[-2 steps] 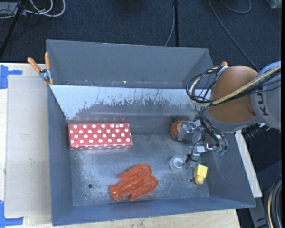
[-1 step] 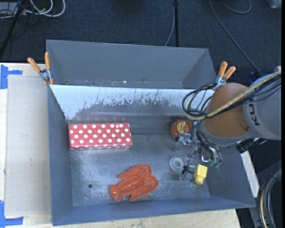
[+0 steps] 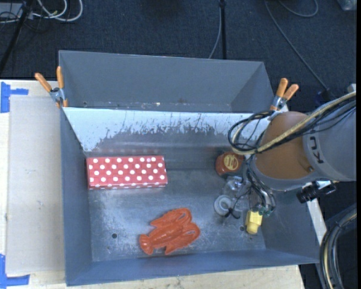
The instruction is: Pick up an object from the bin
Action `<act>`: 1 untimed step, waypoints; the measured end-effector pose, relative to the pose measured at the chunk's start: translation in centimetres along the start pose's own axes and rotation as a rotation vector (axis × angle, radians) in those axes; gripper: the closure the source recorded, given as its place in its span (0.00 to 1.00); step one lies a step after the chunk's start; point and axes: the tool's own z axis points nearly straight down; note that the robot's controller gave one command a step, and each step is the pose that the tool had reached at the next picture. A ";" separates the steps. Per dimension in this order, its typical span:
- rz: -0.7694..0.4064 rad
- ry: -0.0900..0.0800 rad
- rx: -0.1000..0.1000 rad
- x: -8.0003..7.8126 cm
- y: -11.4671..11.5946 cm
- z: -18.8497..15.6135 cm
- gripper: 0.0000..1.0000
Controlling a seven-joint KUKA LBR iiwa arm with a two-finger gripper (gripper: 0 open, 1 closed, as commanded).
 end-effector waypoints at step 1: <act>0.011 0.000 0.000 0.0 0.0 -0.2 1.00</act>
Offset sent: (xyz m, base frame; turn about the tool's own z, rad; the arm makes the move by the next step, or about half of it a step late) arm 0.0002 0.0000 0.0784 0.0000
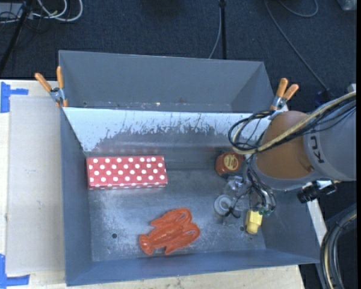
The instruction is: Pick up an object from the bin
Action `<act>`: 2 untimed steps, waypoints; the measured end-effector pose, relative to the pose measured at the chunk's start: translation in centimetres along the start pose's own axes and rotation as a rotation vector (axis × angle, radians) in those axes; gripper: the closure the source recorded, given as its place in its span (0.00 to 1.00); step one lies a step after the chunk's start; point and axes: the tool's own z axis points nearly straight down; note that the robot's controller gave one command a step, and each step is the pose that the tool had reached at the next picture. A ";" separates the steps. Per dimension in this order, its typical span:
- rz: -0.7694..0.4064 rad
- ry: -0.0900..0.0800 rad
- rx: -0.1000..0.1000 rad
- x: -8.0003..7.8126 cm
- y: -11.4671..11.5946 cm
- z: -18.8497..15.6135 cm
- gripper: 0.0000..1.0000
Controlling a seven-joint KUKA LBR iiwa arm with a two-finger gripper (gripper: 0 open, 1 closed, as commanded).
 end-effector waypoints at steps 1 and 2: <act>0.005 0.003 0.000 0.1 0.0 -0.6 1.00; 0.002 0.008 0.001 0.3 0.0 -2.6 1.00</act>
Offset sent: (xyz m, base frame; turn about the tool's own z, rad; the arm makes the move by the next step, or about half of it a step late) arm 0.0002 0.0000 0.0361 0.0000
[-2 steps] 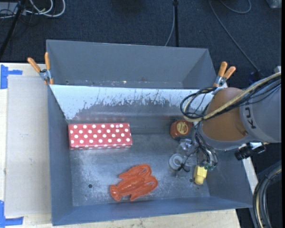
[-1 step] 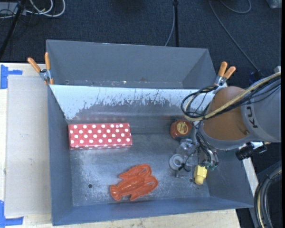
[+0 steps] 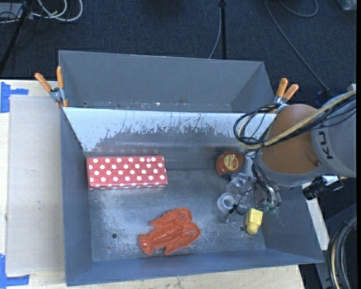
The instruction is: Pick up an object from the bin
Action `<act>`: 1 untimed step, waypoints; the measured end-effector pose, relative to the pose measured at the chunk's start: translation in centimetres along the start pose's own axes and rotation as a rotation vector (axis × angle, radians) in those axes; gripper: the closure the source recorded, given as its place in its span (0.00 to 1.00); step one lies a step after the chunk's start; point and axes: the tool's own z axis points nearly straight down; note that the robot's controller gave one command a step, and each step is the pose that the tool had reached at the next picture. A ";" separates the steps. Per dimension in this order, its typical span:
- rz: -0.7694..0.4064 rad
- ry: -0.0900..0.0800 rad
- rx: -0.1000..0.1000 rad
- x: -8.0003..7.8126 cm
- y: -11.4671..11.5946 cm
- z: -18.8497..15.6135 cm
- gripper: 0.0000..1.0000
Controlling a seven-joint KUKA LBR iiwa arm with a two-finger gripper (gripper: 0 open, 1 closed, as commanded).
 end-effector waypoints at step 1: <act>-0.001 -0.010 -0.001 -0.3 0.0 -1.4 1.00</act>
Offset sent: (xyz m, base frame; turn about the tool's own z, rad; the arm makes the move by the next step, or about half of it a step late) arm 0.0000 -0.0001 0.1069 0.0000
